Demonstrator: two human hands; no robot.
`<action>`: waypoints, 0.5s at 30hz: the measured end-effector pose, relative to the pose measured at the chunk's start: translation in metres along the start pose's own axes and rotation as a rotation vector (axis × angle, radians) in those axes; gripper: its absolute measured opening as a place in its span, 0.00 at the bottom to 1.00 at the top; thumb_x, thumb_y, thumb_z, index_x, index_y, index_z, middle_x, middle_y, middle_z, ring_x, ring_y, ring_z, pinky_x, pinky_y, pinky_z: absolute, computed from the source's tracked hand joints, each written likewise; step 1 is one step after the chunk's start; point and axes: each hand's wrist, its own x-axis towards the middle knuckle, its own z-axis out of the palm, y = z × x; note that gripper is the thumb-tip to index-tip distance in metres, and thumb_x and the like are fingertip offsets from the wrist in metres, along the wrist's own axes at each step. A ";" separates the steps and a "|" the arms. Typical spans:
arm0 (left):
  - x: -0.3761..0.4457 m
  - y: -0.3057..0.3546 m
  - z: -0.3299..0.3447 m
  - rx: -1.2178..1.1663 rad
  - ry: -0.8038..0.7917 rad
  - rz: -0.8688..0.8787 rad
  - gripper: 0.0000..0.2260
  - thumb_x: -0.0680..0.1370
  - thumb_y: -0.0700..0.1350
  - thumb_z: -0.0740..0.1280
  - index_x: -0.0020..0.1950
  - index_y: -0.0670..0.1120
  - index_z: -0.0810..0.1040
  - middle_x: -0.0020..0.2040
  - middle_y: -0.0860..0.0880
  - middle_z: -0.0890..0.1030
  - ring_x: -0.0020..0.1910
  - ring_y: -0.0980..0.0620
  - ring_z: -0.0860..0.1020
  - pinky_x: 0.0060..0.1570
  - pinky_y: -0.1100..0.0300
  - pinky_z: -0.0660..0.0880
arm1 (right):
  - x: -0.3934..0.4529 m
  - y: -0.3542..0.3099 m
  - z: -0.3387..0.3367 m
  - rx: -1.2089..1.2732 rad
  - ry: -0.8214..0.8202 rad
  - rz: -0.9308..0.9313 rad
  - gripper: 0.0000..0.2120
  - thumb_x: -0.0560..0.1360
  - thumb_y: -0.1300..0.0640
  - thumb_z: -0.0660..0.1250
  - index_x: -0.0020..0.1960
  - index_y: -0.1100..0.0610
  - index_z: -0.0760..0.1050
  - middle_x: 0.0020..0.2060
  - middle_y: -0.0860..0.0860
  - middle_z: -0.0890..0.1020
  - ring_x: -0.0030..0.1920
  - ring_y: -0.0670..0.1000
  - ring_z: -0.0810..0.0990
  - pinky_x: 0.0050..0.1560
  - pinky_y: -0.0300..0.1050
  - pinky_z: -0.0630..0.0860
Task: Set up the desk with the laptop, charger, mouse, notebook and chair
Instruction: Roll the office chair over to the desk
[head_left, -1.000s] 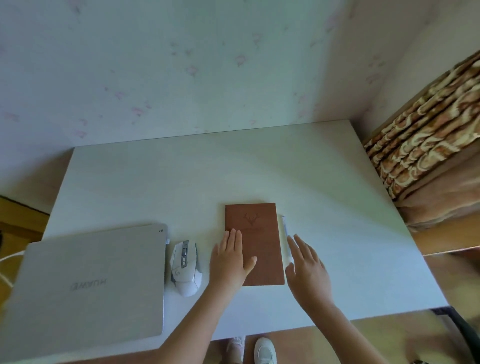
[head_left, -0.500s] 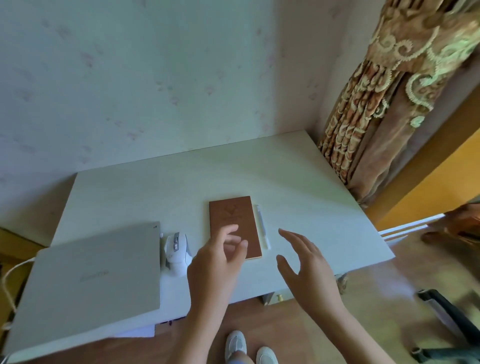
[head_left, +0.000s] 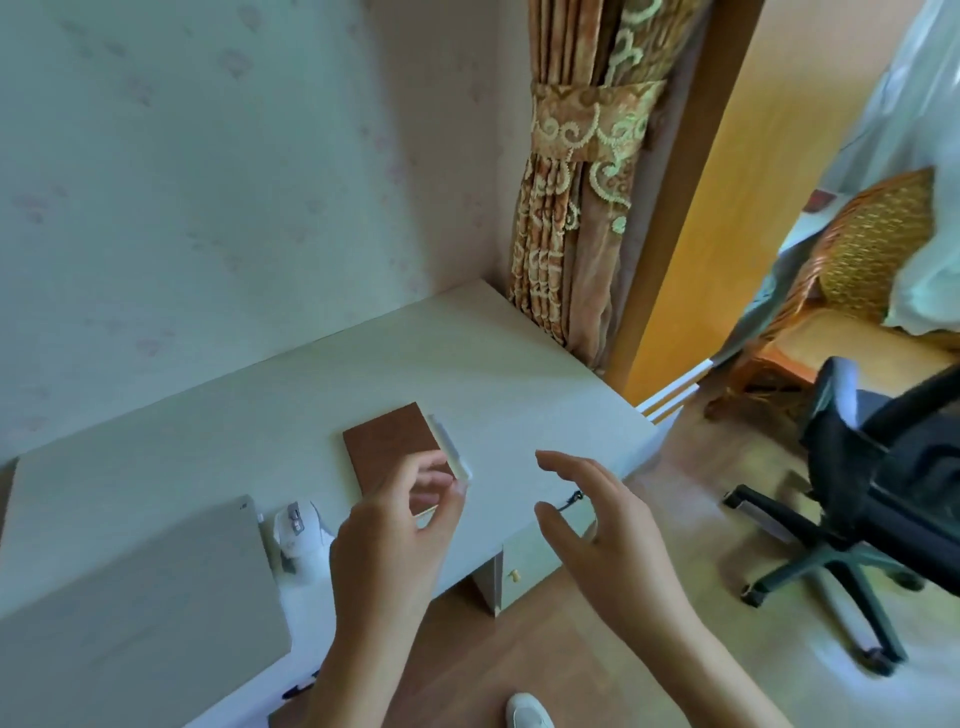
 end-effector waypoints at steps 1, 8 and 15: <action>-0.009 -0.001 -0.003 -0.007 -0.016 0.014 0.07 0.74 0.52 0.70 0.51 0.60 0.77 0.41 0.66 0.81 0.43 0.66 0.79 0.39 0.61 0.76 | -0.014 -0.002 0.000 0.003 0.015 0.018 0.19 0.75 0.53 0.66 0.63 0.39 0.70 0.59 0.33 0.74 0.61 0.34 0.69 0.56 0.26 0.64; -0.064 0.000 -0.011 -0.051 -0.155 0.091 0.08 0.74 0.51 0.70 0.52 0.58 0.78 0.41 0.66 0.81 0.43 0.65 0.79 0.44 0.55 0.79 | -0.101 -0.006 -0.012 -0.047 0.142 0.127 0.19 0.73 0.52 0.66 0.62 0.42 0.73 0.57 0.36 0.77 0.61 0.38 0.73 0.61 0.42 0.72; -0.086 0.038 0.017 -0.099 -0.294 0.218 0.09 0.74 0.50 0.71 0.53 0.57 0.79 0.42 0.65 0.82 0.43 0.65 0.80 0.45 0.57 0.79 | -0.149 0.006 -0.055 -0.083 0.314 0.209 0.18 0.71 0.52 0.67 0.60 0.41 0.73 0.55 0.33 0.77 0.60 0.37 0.74 0.59 0.44 0.73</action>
